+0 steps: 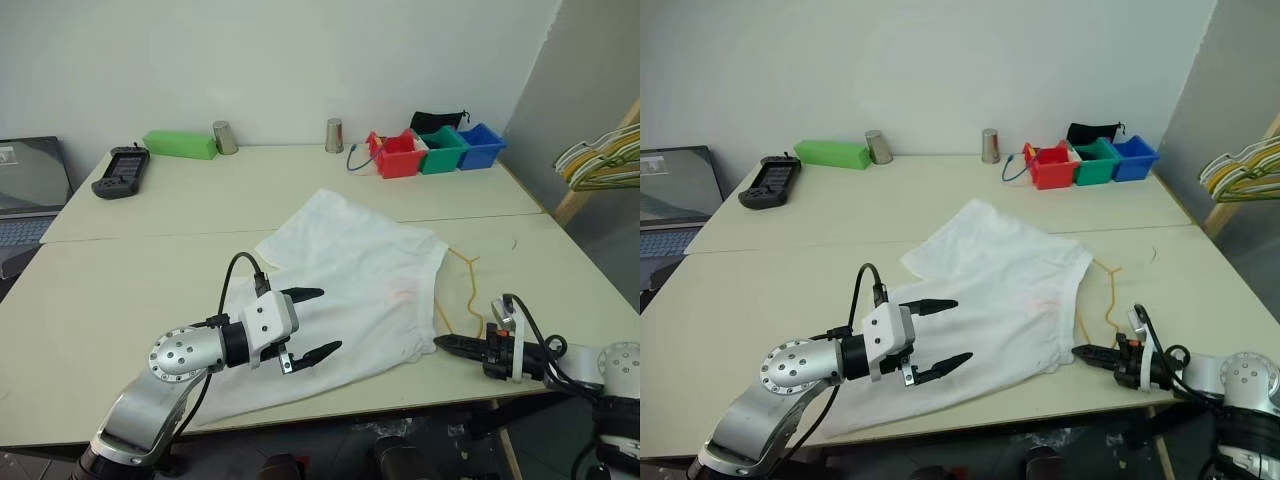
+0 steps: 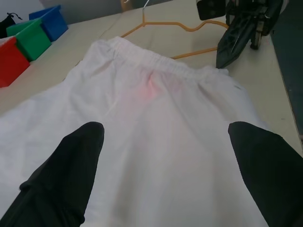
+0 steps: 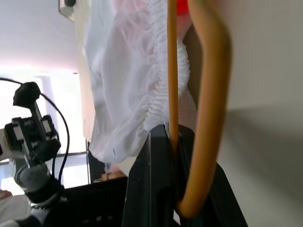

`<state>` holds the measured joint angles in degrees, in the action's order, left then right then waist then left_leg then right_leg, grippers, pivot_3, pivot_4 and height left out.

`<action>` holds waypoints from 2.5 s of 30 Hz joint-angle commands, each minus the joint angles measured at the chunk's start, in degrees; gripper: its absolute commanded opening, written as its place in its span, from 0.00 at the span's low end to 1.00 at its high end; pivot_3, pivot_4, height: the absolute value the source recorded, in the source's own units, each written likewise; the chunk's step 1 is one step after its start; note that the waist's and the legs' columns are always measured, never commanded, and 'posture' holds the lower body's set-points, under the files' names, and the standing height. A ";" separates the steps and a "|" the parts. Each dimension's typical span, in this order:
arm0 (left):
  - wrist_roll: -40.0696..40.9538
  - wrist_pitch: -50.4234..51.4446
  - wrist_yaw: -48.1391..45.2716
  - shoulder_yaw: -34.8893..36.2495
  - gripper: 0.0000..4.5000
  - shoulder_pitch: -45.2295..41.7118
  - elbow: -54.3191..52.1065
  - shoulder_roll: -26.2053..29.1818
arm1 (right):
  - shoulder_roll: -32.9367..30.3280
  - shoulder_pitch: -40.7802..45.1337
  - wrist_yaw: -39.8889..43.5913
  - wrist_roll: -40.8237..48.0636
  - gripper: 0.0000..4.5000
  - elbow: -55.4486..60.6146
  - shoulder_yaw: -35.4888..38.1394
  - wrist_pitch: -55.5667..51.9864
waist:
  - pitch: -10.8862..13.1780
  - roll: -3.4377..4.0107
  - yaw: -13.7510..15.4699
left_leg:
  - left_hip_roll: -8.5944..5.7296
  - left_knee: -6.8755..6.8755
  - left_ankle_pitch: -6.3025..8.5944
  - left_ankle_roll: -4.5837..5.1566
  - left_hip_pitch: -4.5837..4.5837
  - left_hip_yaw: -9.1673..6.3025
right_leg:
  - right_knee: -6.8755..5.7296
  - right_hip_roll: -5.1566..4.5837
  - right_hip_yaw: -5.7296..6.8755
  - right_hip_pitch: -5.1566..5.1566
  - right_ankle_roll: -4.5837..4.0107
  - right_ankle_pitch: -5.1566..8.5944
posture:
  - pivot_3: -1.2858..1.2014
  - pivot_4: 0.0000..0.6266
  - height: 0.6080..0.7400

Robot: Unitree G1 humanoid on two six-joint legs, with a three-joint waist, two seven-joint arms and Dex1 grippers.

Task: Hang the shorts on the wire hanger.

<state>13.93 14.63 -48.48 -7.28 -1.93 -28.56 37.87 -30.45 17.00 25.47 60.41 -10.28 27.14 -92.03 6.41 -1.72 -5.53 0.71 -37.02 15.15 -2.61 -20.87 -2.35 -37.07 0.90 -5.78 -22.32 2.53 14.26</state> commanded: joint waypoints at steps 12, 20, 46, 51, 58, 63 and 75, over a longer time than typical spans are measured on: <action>7.56 6.24 -8.44 6.25 1.00 -23.69 15.92 4.40 | -18.39 19.61 21.71 -28.42 0.00 13.54 -34.56 39.58 | -0.53 0.35 -1.16 | 0.10 -0.02 0.00 0.06 0.06 -0.17 | -0.03 0.14 0.20 0.03 0.02 0.00 | 0.49 0.03 1.00; 11.44 12.77 -18.58 9.93 1.00 -48.01 31.60 12.27 | -13.68 25.30 17.63 -49.73 0.00 1.45 -44.53 62.08 | -0.62 0.29 -1.12 | -0.03 -0.36 -0.01 0.04 -1.51 -0.29 | -0.30 -0.01 0.21 -1.36 0.07 -0.24 | 0.50 0.02 1.00; -16.61 -35.11 -27.23 -5.40 1.00 -63.80 76.22 2.28 | -7.70 26.02 18.71 -70.88 0.00 9.87 -46.46 76.52 | -0.85 0.60 -2.56 | -0.16 -1.15 -0.11 0.08 -1.89 -0.37 | -1.18 -0.01 0.18 -1.77 0.00 -0.44 | 0.47 0.00 1.00; -20.39 -38.78 -25.30 -6.73 1.00 -64.50 79.62 1.82 | -6.66 26.39 19.18 -72.06 0.00 11.71 -46.39 75.61 | -0.84 0.60 -3.09 | -0.19 -1.30 -0.11 0.08 -1.83 -0.41 | -1.62 -0.01 0.19 -1.82 0.01 -0.43 | 0.47 0.00 1.00; -24.43 -42.83 -21.59 -7.65 0.76 -64.93 83.18 1.23 | -5.59 26.94 19.49 -73.66 0.00 12.86 -46.52 76.13 | -0.85 0.59 -4.06 | -0.18 -1.76 -0.12 0.11 -1.82 -0.49 | -1.94 0.03 0.22 -1.76 0.29 -0.26 | 0.47 0.00 1.00; -24.66 -43.10 -22.00 -7.37 0.51 -64.90 83.68 0.79 | -3.77 27.19 19.67 -73.58 0.00 13.95 -46.35 75.34 | -0.85 0.59 -4.30 | -0.21 -1.89 -0.17 0.18 -1.81 -0.45 | -1.98 0.03 0.14 -1.72 0.35 -0.30 | 0.47 0.00 1.00; -25.28 -43.27 -20.93 -6.93 0.02 -64.87 84.12 0.81 | -3.04 27.29 20.37 -74.77 0.00 13.81 -46.11 77.04 | -0.85 0.59 -4.25 | -0.20 -1.89 -0.19 0.21 -1.83 -0.50 | -2.01 0.03 0.20 -1.73 0.34 -0.30 | 0.47 0.00 1.00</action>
<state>-11.42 -28.21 -70.23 -14.85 -65.36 55.75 38.73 -33.76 42.00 46.18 -14.64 0.05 -21.30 -16.67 5.56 -1.13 -9.78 0.50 -38.91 14.96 -2.40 -22.70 -2.85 -39.08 0.93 -5.58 -24.06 2.87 13.97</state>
